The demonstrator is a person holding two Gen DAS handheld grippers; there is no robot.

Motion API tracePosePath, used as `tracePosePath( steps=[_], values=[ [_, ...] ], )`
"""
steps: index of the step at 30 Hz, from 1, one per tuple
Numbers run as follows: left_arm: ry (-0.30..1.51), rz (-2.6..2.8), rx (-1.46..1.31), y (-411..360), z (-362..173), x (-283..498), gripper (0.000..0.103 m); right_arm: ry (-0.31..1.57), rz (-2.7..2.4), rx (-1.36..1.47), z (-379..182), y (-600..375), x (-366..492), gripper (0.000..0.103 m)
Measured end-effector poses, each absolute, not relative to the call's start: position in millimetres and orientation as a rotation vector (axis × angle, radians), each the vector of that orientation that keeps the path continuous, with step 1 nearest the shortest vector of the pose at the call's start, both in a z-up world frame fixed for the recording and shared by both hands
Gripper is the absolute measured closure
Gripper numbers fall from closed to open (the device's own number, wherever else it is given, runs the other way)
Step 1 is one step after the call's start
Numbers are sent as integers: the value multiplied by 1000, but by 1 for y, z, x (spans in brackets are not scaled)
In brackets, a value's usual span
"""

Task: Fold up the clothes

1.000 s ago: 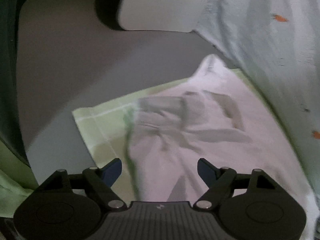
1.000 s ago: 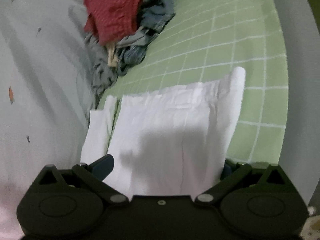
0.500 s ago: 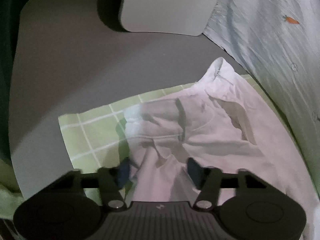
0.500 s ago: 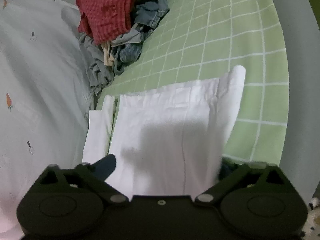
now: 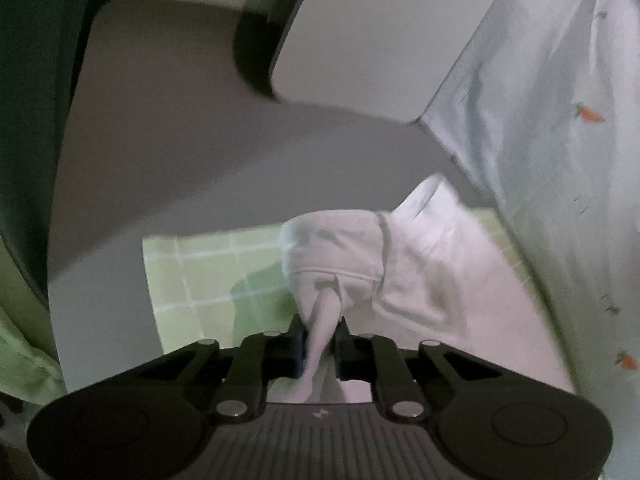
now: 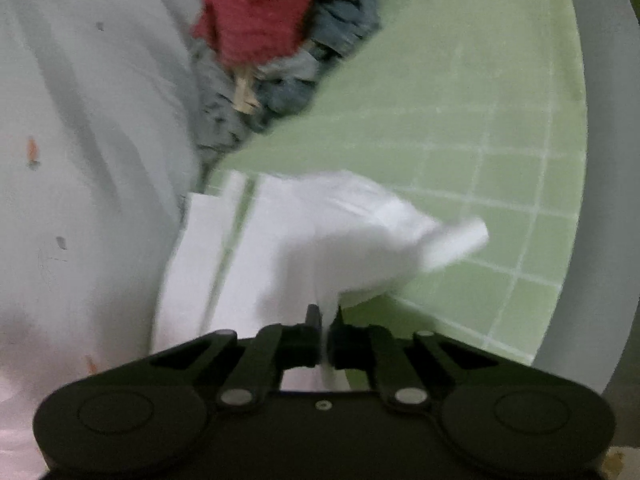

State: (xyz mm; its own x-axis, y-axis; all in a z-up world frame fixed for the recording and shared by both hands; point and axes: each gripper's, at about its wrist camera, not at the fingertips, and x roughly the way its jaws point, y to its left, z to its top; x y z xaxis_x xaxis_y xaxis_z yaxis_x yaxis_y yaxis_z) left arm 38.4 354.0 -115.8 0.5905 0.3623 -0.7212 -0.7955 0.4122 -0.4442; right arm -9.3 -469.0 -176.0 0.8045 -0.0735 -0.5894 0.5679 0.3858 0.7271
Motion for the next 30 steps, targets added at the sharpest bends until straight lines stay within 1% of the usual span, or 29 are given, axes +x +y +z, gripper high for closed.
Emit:
tracePosePath(
  steps=[5,9,13,15,18,23,26,30],
  values=[
    [496,756,-833,349,-70,27,92,394,-347,1089,-128,-469,-16,99],
    [411,728,-905,357,-40,10,92,278,-291,1122,-89,-477,-21,99],
    [391,716,-885,353,-25,9,92,170,-244,1104,-54,-481,-25,99],
    [405,731,-888,352,-32,16,92,185,-245,1068,-53,-481,-15,99],
    [420,751,-949,354,-44,25,92,261,-274,1068,-67,-479,13,99],
    [394,739,-976,362,-43,43,92,268,-250,1061,-64,-470,63,99],
    [374,704,-989,375,-37,70,92,257,-200,1071,-56,-471,109,99],
    [363,700,-944,375,-31,120,92,265,-172,1068,-50,-466,179,99]
  ],
)
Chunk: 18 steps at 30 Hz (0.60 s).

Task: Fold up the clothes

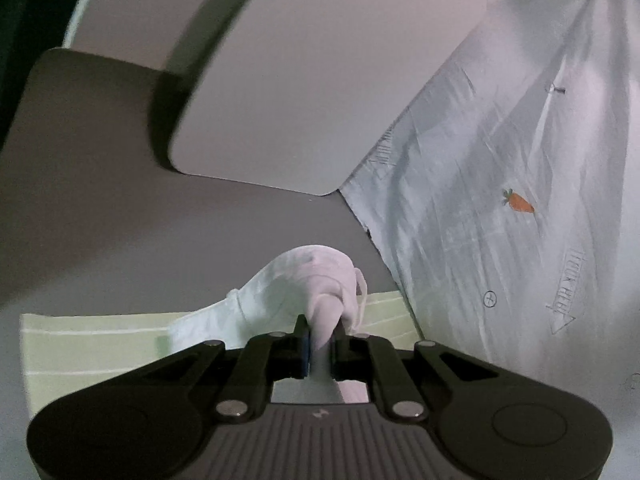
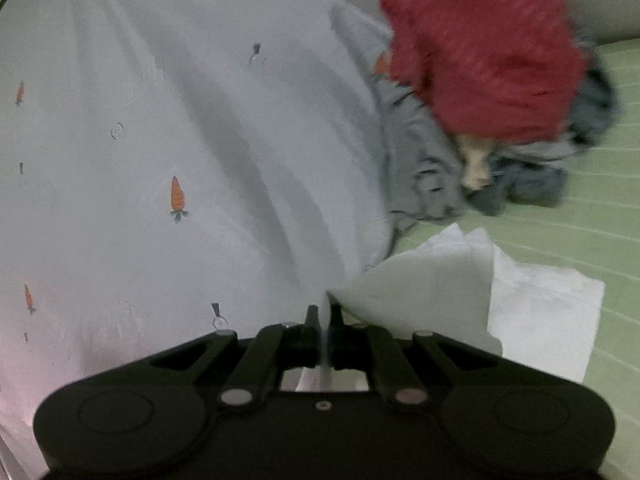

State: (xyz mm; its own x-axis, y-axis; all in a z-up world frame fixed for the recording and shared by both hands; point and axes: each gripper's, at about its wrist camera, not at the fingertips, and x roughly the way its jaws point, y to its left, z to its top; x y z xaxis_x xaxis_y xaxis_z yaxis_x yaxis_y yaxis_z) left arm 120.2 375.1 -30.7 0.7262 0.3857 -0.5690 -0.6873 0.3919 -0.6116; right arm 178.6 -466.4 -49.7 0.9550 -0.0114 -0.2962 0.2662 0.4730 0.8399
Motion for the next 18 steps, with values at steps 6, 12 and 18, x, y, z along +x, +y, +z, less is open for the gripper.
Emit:
tracePosePath(
  steps=[6,12,18],
  values=[
    [459,757,-978,391,-71,178,92,353,-196,1033,-73,-454,282,99],
    [559,770,-878,396,-97,243,92,469,-220,1018,-104,-439,381,99],
    [586,775,-843,402,-122,292,90,536,-225,937,-133,-421,468,99]
  ],
)
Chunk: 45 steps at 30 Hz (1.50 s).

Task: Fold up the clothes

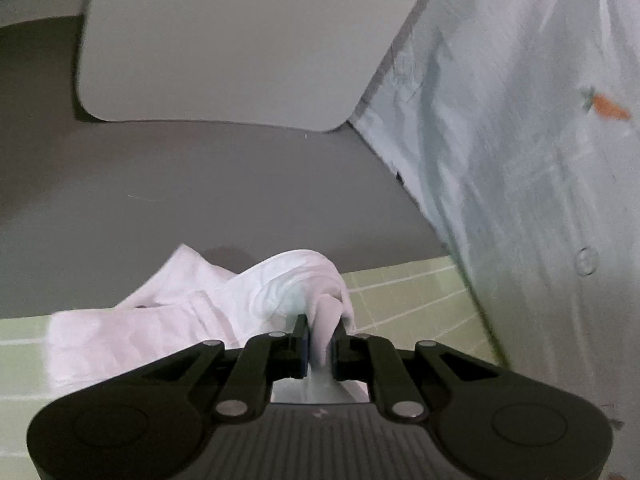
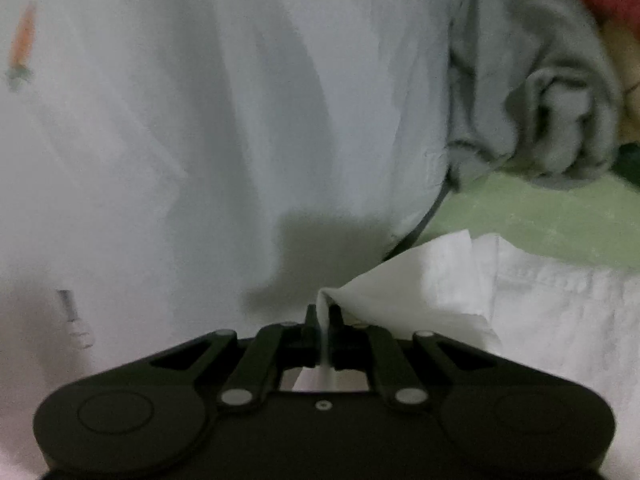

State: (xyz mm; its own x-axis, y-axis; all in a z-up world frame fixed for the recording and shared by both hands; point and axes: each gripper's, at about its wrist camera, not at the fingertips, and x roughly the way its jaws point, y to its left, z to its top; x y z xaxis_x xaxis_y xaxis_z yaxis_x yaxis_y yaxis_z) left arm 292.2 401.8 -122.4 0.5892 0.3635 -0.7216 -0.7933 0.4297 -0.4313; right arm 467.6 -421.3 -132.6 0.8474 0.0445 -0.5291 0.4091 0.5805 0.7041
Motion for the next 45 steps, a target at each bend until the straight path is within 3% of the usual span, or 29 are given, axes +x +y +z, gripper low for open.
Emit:
tracePosePath(
  steps=[2,4,5,6,7,8,10,13,15,22,31,34,40,45],
  values=[
    [621,776,-810,402,-131,303,85,598,-236,899,-148,-417,488,97],
    [633,769,-780,401,-130,307,81,668,-253,851,-162,-413,507,88],
    [631,761,-765,399,-127,306,71,687,-258,824,-166,-410,512,85],
    [606,744,-746,396,-122,303,64,678,-256,793,-164,-407,510,65],
    [577,734,-716,392,-115,297,48,655,-249,761,-160,-403,504,45],
    [547,723,-684,388,-107,292,36,625,-238,714,-154,-397,498,38],
    [504,699,-595,376,-89,280,30,587,-210,598,-141,-384,484,20],
    [501,598,-481,346,-70,266,20,586,-145,392,-127,-359,461,8],
    [550,502,-427,320,-70,261,19,602,-70,245,-126,-334,443,1],
    [896,61,-129,187,-130,261,19,798,123,-37,-164,-249,392,1],
    [888,-203,100,111,-145,307,18,917,225,-187,-190,-201,438,1],
    [864,-194,106,113,-155,340,18,929,237,-143,-192,-199,475,0],
    [862,48,-169,169,-163,414,18,894,241,-147,-195,-186,544,0],
    [853,166,-344,201,-160,414,16,803,139,-88,-181,-191,548,0]
  ],
)
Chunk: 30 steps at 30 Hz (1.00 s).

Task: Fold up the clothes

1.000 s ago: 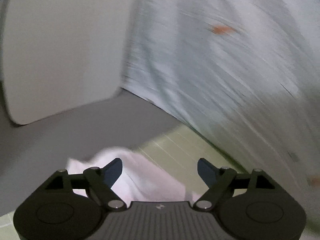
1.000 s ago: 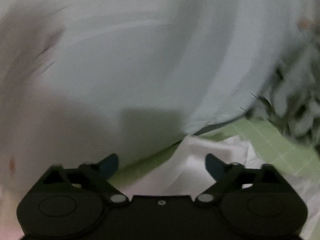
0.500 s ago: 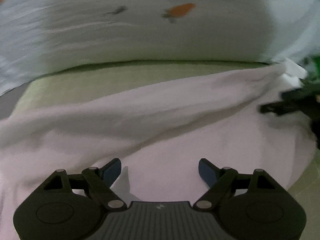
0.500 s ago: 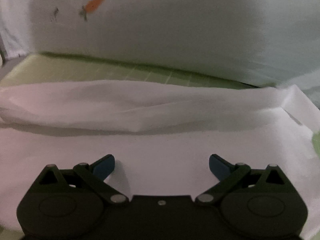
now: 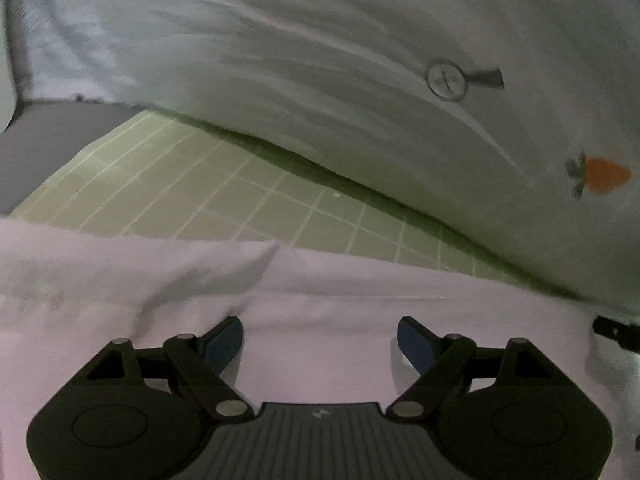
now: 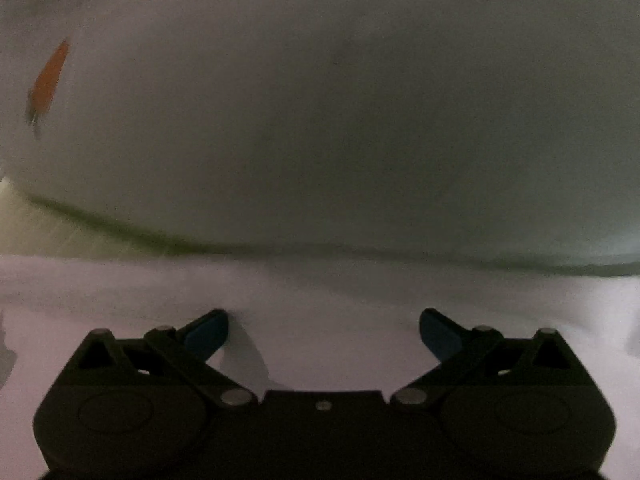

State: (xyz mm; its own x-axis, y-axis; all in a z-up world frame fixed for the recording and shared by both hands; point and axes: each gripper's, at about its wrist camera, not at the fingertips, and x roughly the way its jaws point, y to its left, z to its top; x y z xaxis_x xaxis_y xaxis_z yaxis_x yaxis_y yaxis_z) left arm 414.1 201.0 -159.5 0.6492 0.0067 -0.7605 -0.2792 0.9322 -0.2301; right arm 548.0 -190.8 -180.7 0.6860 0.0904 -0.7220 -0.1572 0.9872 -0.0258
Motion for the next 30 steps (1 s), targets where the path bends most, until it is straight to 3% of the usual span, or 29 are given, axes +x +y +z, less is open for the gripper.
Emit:
tracePosePath(
  steps=[10,18,21,24,26,27,28,30],
  values=[
    [946,67,-213,157,-161,320,7,713,-291,163,-159,-296,380,0],
    [983,44,-46,139,-172,323,0,689,-500,666,-191,-402,297,2],
    [987,49,-30,137,-173,323,0,633,-425,783,-195,-404,305,19],
    [989,47,-25,138,-174,322,0,576,-347,925,-210,-415,320,26],
    [999,43,-25,139,-174,324,0,563,-341,1003,-215,-420,329,39],
    [1004,38,-25,139,-173,324,0,561,-345,1039,-217,-422,333,58],
    [1009,31,-25,140,-173,324,0,573,-357,1065,-220,-424,336,85],
    [1024,6,-22,143,-171,323,0,560,-356,1128,-221,-430,332,93]
  ],
)
